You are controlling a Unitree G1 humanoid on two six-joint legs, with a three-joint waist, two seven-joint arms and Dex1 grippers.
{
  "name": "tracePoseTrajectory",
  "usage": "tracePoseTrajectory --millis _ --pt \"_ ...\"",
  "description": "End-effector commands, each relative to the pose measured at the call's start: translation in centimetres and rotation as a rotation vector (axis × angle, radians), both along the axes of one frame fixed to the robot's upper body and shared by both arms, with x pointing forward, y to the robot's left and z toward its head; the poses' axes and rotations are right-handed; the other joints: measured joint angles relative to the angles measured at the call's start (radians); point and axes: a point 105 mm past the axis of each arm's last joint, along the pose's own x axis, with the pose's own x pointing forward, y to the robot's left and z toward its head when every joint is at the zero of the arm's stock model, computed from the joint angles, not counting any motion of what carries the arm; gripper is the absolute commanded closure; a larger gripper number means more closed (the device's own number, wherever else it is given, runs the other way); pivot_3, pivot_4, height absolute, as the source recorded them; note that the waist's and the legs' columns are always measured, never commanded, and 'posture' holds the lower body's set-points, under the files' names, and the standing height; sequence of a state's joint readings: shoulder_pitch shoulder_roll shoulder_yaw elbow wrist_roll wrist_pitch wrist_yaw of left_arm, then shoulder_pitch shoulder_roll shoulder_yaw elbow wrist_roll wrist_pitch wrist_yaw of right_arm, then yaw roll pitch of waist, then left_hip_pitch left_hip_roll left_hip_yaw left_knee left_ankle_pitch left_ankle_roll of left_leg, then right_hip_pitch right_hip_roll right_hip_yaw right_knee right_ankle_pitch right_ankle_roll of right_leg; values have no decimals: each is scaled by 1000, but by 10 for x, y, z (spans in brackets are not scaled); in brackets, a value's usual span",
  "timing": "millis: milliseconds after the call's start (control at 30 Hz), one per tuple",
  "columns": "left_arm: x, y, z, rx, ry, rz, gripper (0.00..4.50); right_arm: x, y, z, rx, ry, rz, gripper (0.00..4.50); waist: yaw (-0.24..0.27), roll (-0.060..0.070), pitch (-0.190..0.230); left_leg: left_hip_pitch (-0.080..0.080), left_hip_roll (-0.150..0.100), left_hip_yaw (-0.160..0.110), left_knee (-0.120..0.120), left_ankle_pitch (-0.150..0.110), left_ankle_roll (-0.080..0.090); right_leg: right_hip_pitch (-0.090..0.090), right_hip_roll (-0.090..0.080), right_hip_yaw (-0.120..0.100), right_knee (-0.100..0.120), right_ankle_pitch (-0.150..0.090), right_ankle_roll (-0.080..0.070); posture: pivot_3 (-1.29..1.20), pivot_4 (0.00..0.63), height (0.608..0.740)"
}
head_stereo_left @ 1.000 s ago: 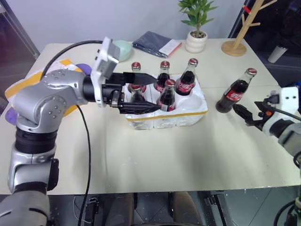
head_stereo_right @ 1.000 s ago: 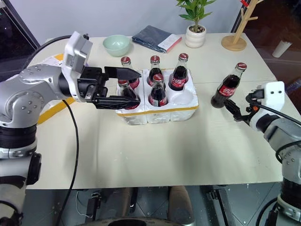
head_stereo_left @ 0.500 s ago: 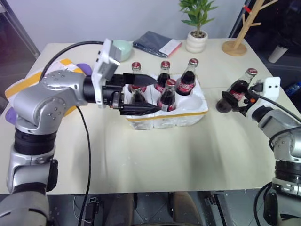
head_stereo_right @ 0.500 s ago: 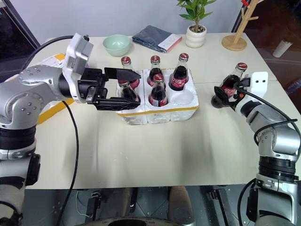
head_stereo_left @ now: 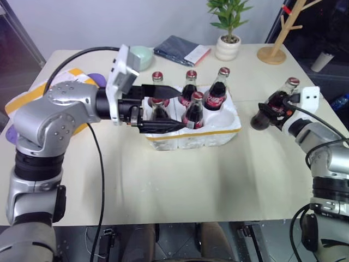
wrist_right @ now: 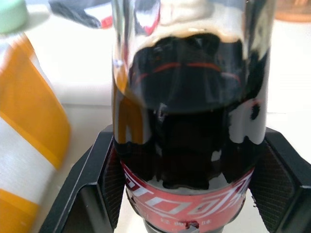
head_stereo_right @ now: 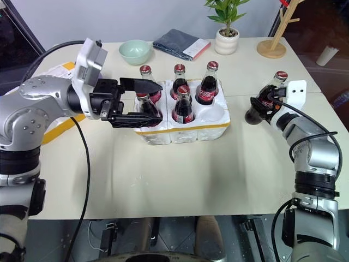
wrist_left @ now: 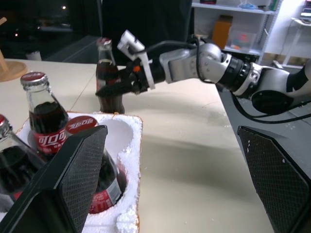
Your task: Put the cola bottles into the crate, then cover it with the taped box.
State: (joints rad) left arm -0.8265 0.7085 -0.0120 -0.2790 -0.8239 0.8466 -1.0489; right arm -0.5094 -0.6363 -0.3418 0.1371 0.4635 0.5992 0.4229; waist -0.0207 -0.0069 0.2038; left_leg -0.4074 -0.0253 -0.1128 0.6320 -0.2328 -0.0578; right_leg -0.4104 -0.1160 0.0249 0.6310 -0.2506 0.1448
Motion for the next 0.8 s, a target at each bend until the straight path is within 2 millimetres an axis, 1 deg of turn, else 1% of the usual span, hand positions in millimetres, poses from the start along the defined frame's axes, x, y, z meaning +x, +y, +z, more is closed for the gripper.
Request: tracePoseTrajectory --millis 33,100,133,167,200,233,367,433,467,600,733,800 --pt "-2 7 10 -21 -46 20 0 -23 25 99 51 -329 154 1733 -4 1 1 0 0 0 0 0 0 0 0 0 0 0 0 0 150 740" --pt "-1 9 10 -25 -43 33 0 -41 52 122 116 -383 332 1733 -9 3 2 0 0 0 0 0 0 -1 0 0 0 0 0 0 150 740" --pt "-1 10 9 -25 -41 38 0 -49 64 128 139 -391 412 1733 -13 3 2 0 0 0 -1 0 0 -1 0 0 0 0 0 0 150 740" --pt "-1 11 9 -26 -40 40 0 -54 71 131 151 -389 454 1733 -15 3 2 0 0 -1 -1 0 0 -1 0 0 1 0 0 0 150 740" --pt "0 12 8 -25 -40 45 0 -59 81 130 140 -373 509 1733 -18 3 2 0 0 -1 -1 0 0 -1 0 0 1 0 0 0 150 740" --pt "0 12 8 -24 -41 47 0 -62 87 128 131 -359 539 1733 -18 3 2 0 0 -1 -1 0 0 -1 0 0 1 0 0 0 150 740" --pt "0 13 7 -23 -43 55 0 -70 117 114 66 -294 666 1733 -18 2 2 0 0 -1 1 0 0 1 0 -1 0 0 0 0 150 740" --pt "1 13 7 -22 -45 58 0 -70 124 108 48 -267 696 1733 -17 2 2 0 0 -1 1 0 0 1 0 -1 0 0 0 0 150 740" --pt "1 14 7 -22 -47 59 0 -69 126 104 34 -253 702 1733 -17 2 2 0 0 -1 1 0 0 1 0 -1 0 0 0 0 150 740" --pt "2 14 7 -22 -57 71 0 -53 134 85 -27 -180 675 1733 -20 2 2 0 0 -1 0 0 0 0 0 -1 0 0 0 0 150 740" --pt "1 15 8 -26 -63 80 0 -46 140 66 -75 -128 693 1733 -20 2 2 -1 0 -1 0 0 0 -1 0 -1 0 0 0 0 150 740" --pt "1 15 8 -28 -65 85 0 -42 141 52 -120 -94 694 1733 -21 2 1 -1 0 -1 0 0 0 0 0 -1 0 0 0 0 150 740"
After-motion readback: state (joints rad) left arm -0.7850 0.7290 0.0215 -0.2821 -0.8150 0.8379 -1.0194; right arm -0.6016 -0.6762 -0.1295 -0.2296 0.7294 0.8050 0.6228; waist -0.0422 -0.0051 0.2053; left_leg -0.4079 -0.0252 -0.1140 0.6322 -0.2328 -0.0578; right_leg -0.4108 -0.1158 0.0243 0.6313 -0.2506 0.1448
